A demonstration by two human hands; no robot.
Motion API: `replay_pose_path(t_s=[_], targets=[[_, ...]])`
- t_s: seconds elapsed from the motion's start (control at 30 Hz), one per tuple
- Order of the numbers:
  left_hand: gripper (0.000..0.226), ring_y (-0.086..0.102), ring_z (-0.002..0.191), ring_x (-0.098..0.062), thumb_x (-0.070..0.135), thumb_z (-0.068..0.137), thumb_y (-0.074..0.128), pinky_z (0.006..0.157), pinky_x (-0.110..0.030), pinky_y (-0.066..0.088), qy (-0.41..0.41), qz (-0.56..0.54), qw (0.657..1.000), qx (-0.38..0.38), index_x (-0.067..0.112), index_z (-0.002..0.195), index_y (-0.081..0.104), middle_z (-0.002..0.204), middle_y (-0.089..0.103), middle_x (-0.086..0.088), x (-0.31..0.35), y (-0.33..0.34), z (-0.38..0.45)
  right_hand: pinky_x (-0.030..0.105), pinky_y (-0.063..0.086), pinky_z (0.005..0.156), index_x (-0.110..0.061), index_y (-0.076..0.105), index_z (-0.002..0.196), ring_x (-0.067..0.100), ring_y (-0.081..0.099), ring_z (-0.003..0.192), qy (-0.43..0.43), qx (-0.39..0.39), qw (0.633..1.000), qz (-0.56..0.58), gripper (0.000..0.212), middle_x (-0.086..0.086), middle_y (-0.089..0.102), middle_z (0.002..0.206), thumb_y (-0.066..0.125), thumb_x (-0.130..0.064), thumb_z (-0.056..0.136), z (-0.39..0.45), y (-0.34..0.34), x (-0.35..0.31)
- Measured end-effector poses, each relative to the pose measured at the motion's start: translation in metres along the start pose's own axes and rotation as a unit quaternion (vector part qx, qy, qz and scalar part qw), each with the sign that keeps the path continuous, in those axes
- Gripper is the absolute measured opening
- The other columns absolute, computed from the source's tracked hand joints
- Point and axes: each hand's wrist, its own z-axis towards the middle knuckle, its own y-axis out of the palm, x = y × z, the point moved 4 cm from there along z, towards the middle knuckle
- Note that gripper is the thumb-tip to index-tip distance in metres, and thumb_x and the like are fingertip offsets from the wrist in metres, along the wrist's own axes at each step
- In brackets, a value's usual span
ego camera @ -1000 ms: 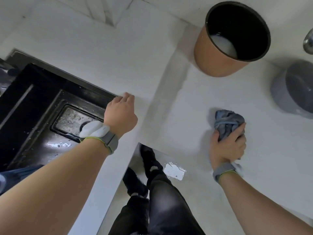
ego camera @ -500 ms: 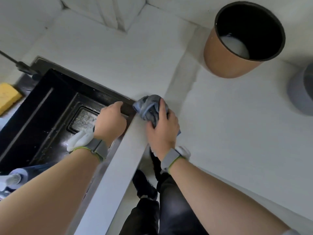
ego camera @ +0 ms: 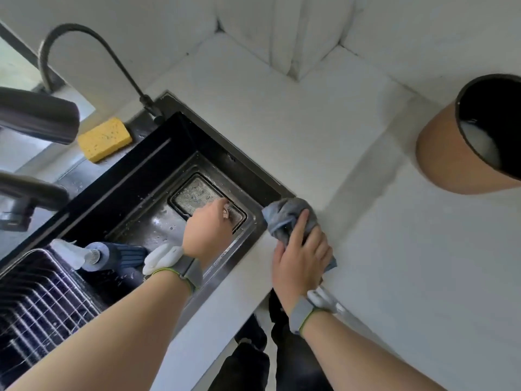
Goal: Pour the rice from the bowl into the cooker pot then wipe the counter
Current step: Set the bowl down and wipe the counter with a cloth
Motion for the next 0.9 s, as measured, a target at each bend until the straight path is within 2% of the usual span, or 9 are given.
replay_pose_path(t_s=[0.1, 0.2, 0.33, 0.4, 0.5, 0.6, 0.7, 0.77, 0.9], targets=[[0.058, 0.058, 0.131, -0.031, 0.006, 0.093, 0.040, 0.108, -0.048, 0.049, -0.024, -0.036, 0.999, 0.015, 0.017, 0.150, 0.048, 0.144, 0.062, -0.010, -0.015, -0.005, 0.001, 0.055, 0.043, 0.103, -0.018, 0.019, 0.167, 0.038, 0.047, 0.125, -0.083, -0.047, 0.995, 0.004, 0.095, 0.019, 0.047, 0.144, 0.065, -0.039, 0.087, -0.010, 0.008, -0.030], [0.047, 0.059, 0.129, -0.024, 0.016, 0.100, 0.039, 0.106, -0.038, 0.047, -0.084, -0.101, 0.990, 0.051, 0.022, 0.144, 0.056, 0.142, 0.064, -0.001, -0.047, -0.009, -0.007, 0.052, 0.046, 0.101, -0.022, 0.022, 0.167, 0.036, 0.050, 0.123, -0.139, -0.075, 0.987, 0.014, 0.097, 0.017, 0.050, 0.143, 0.073, -0.037, 0.085, -0.012, 0.006, -0.046], [0.035, 0.062, 0.119, -0.024, 0.027, 0.101, 0.043, 0.099, -0.035, 0.047, -0.135, -0.198, 0.968, 0.070, 0.025, 0.123, 0.069, 0.127, 0.071, 0.001, -0.086, -0.007, -0.032, 0.050, 0.045, 0.104, -0.027, 0.019, 0.167, 0.034, 0.050, 0.124, -0.225, -0.142, 0.964, 0.005, 0.092, 0.014, 0.050, 0.143, 0.068, -0.039, 0.091, -0.017, 0.008, -0.086], [0.033, 0.061, 0.110, -0.020, 0.028, 0.101, 0.044, 0.089, -0.031, 0.042, -0.164, -0.231, 0.954, 0.098, 0.025, 0.120, 0.071, 0.122, 0.072, 0.002, -0.113, -0.012, -0.058, 0.049, 0.042, 0.106, -0.029, 0.015, 0.168, 0.031, 0.050, 0.124, -0.269, -0.191, 0.944, 0.006, 0.090, 0.010, 0.050, 0.142, 0.064, -0.040, 0.093, -0.036, 0.013, -0.117], [0.030, 0.061, 0.106, -0.017, 0.026, 0.098, 0.046, 0.085, -0.031, 0.041, -0.208, -0.271, 0.932, 0.119, 0.027, 0.114, 0.071, 0.114, 0.071, 0.008, -0.144, -0.014, -0.098, 0.049, 0.041, 0.105, -0.030, 0.015, 0.168, 0.031, 0.050, 0.126, -0.288, -0.236, 0.928, 0.007, 0.088, 0.008, 0.051, 0.143, 0.060, -0.043, 0.093, -0.068, 0.022, -0.145], [0.032, 0.065, 0.105, -0.016, 0.024, 0.095, 0.047, 0.090, -0.034, 0.051, -0.279, -0.290, 0.901, 0.161, 0.027, 0.116, 0.071, 0.113, 0.072, 0.008, -0.201, -0.023, -0.160, 0.050, 0.039, 0.105, -0.030, 0.014, 0.167, 0.033, 0.050, 0.127, -0.370, -0.283, 0.885, -0.011, 0.086, 0.009, 0.051, 0.143, 0.055, -0.043, 0.092, -0.128, 0.034, -0.192], [0.027, 0.065, 0.094, -0.013, 0.024, 0.094, 0.049, 0.076, -0.030, 0.046, -0.349, -0.293, 0.869, 0.195, 0.031, 0.108, 0.071, 0.104, 0.071, 0.012, -0.247, -0.025, -0.208, 0.050, 0.038, 0.106, -0.031, 0.017, 0.166, 0.035, 0.049, 0.128, -0.434, -0.315, 0.844, -0.014, 0.086, 0.009, 0.051, 0.143, 0.052, -0.041, 0.089, -0.176, 0.037, -0.224], [0.022, 0.065, 0.095, -0.013, 0.024, 0.093, 0.051, 0.075, -0.031, 0.046, -0.388, -0.317, 0.838, 0.215, 0.034, 0.099, 0.070, 0.097, 0.070, 0.016, -0.278, -0.024, -0.243, 0.049, 0.037, 0.105, -0.031, 0.020, 0.166, 0.035, 0.049, 0.128, -0.480, -0.323, 0.816, -0.023, 0.084, 0.008, 0.051, 0.145, 0.053, -0.038, 0.088, -0.210, 0.038, -0.247], [0.022, 0.068, 0.091, -0.010, 0.026, 0.092, 0.054, 0.073, -0.029, 0.050, -0.415, -0.374, 0.798, 0.225, 0.034, 0.099, 0.072, 0.094, 0.073, 0.017, -0.309, -0.013, -0.276, 0.048, 0.038, 0.104, -0.029, 0.021, 0.165, 0.035, 0.050, 0.126, -0.552, -0.315, 0.770, -0.064, 0.083, 0.010, 0.049, 0.146, 0.057, -0.035, 0.091, -0.248, 0.047, -0.270]])
